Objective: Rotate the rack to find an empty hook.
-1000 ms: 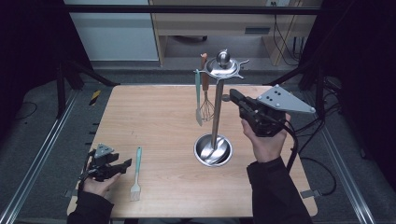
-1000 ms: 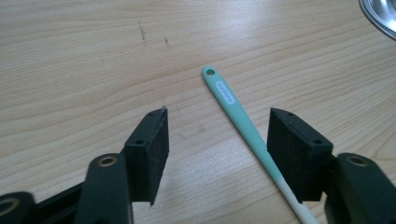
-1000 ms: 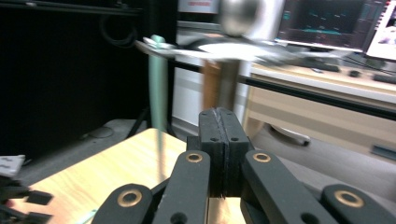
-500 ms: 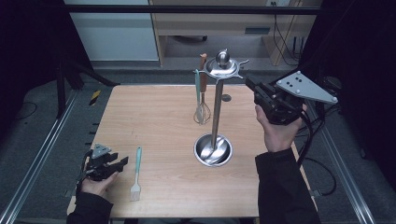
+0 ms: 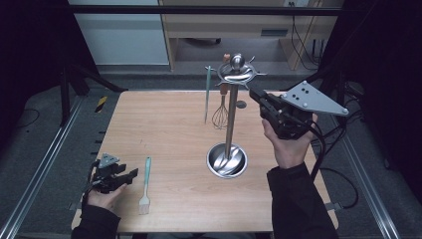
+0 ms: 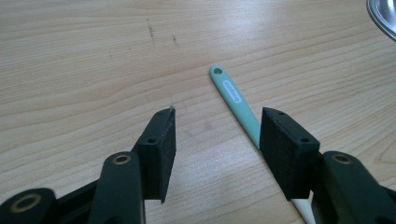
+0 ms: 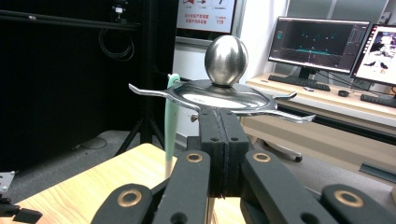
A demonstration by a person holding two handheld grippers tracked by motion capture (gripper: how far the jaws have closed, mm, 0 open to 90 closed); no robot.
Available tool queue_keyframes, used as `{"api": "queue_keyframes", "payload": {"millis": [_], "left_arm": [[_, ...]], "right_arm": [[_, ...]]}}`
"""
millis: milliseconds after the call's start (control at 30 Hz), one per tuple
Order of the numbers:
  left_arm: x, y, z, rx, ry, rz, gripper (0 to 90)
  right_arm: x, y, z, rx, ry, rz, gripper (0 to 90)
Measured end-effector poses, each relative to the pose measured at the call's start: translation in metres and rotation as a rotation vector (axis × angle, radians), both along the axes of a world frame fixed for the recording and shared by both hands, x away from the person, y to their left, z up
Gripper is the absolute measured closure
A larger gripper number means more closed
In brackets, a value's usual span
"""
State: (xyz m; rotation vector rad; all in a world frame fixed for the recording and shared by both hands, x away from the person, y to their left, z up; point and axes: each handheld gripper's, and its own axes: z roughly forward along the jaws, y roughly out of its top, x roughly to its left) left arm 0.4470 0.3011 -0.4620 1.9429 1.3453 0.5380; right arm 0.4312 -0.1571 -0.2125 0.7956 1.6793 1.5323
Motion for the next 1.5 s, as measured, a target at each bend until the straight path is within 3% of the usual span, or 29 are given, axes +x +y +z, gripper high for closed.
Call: {"api": "queue_keyframes", "payload": {"millis": [133, 267, 567, 667, 900, 1167, 1367, 1500], "left_arm": [[0.0, -0.001, 0.0, -0.002, 0.007, -0.014, 45.8], [0.0, -0.002, 0.002, 0.0, 0.011, -0.024, 45.6], [0.001, -0.006, 0.001, -0.003, 0.054, -0.04, 46.9], [0.001, -0.009, 0.001, 0.01, 0.068, -0.046, 47.8], [0.001, -0.02, -0.003, 0.052, 0.109, -0.069, 52.2], [0.002, -0.032, -0.01, 0.089, 0.158, -0.069, 58.4], [0.003, -0.036, -0.013, 0.097, 0.168, -0.062, 62.3], [0.004, -0.039, -0.016, 0.102, 0.181, -0.059, 64.4]], "right_arm": [[0.001, -0.001, -0.001, 0.0, 0.011, -0.013, 90.0], [0.001, -0.006, -0.012, 0.002, 0.028, -0.028, 88.2], [0.006, -0.026, -0.079, -0.056, 0.158, -0.063, 78.7], [0.007, -0.035, -0.107, -0.079, 0.215, -0.077, 74.0], [0.005, -0.057, -0.157, -0.135, 0.32, -0.139, 62.8], [0.0, -0.08, -0.193, -0.159, 0.387, -0.193, 53.2], [-0.002, -0.095, -0.218, -0.182, 0.42, -0.239, 52.3], [-0.003, -0.098, -0.226, -0.187, 0.436, -0.244, 52.7]]}}
